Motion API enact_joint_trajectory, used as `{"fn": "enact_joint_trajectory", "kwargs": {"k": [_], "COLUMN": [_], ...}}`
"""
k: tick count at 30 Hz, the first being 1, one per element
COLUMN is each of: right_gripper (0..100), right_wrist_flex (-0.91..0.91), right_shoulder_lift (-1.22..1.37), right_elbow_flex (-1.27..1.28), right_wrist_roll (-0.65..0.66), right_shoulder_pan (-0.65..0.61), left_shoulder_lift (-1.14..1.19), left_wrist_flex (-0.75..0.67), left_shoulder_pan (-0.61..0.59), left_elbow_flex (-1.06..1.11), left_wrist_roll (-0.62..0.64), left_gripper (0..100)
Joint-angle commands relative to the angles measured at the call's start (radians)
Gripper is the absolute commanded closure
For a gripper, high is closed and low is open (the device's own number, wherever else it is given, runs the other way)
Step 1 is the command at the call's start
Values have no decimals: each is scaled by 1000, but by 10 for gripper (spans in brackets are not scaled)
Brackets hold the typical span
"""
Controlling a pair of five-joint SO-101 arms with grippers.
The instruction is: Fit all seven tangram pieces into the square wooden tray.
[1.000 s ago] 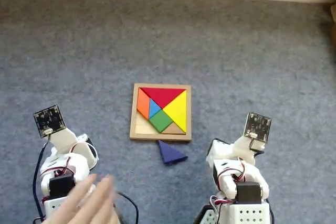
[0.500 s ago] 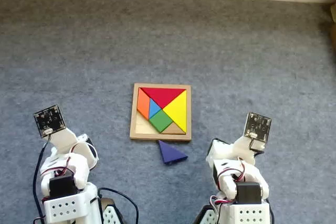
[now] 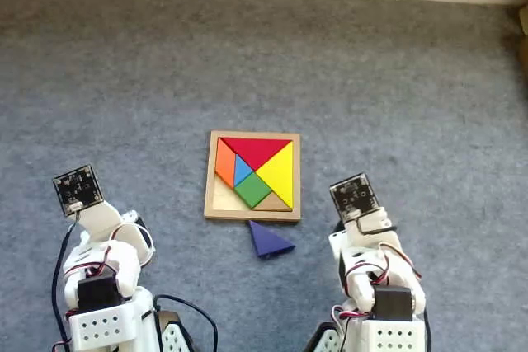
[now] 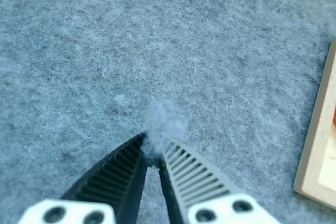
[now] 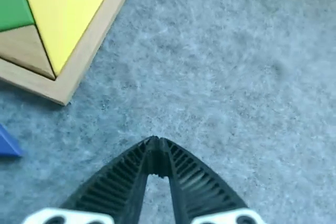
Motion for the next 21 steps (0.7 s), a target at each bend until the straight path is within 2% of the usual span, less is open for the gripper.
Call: {"fn": "enact_joint_trajectory", "kwargs": {"k": [1,6,10,16,21], "right_gripper": [958,947,946,939,787], "right_wrist_flex": [-35,47,171,303,271], "right_shoulder_lift": [-5,15,193,579,736], "right_elbow_flex": [-25,-239,-521,-716,-723], "right_wrist_roll": [44,49,69,61,-60], "right_shoulder_pan": [13,8,-1,-196,-351], "left_shoulder_lift": [-24,-24,-24,-24,-24], "left_wrist_flex": [-8,-8,-8,-8,-8], "left_shoulder_pan": [-13,-13,-13,-13,-13], "left_elbow_flex": [21,21,21,21,21], "left_wrist_roll": [8,8,8,8,8], "left_gripper": [994,994,994,994,994]}}
